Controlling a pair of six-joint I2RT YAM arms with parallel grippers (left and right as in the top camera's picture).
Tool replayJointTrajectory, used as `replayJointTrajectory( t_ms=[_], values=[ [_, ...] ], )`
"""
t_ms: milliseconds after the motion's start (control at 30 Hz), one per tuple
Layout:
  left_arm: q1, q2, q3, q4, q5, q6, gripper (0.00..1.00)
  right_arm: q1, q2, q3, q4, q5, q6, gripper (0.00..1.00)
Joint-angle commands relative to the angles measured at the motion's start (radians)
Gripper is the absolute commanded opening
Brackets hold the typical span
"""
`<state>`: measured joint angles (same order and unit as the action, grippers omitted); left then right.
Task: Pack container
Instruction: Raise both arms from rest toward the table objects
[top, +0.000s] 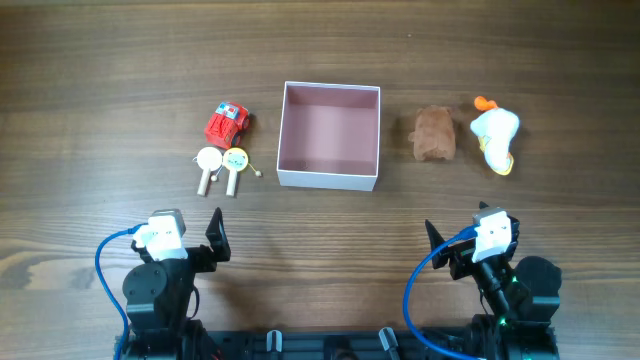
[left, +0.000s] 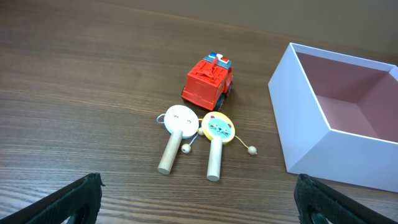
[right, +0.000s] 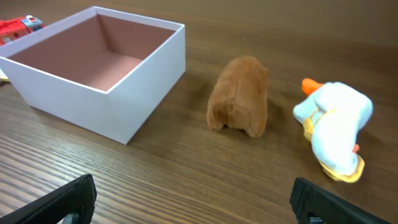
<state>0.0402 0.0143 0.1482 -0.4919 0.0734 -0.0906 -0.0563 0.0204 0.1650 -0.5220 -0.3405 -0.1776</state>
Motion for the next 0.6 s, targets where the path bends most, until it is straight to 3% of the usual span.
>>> replayJointTrajectory(
  t_ms=[0,133,300,567],
  values=[
    [-0.006,-0.008,-0.010,0.006,0.016,-0.037,1.00,-0.004,-0.006,-0.006,0.023,-0.046,0.082,1.00],
    [-0.006,-0.007,-0.010,0.006,0.016,-0.084,1.00,-0.004,-0.006,-0.006,0.134,-0.066,0.267,1.00],
    [-0.006,0.037,0.020,0.007,0.026,-0.183,1.00,-0.004,0.034,0.061,0.159,-0.065,0.311,1.00],
    [-0.006,0.366,0.265,0.002,0.035,-0.179,1.00,-0.004,0.418,0.335,0.055,-0.064,0.308,1.00]
  ],
)
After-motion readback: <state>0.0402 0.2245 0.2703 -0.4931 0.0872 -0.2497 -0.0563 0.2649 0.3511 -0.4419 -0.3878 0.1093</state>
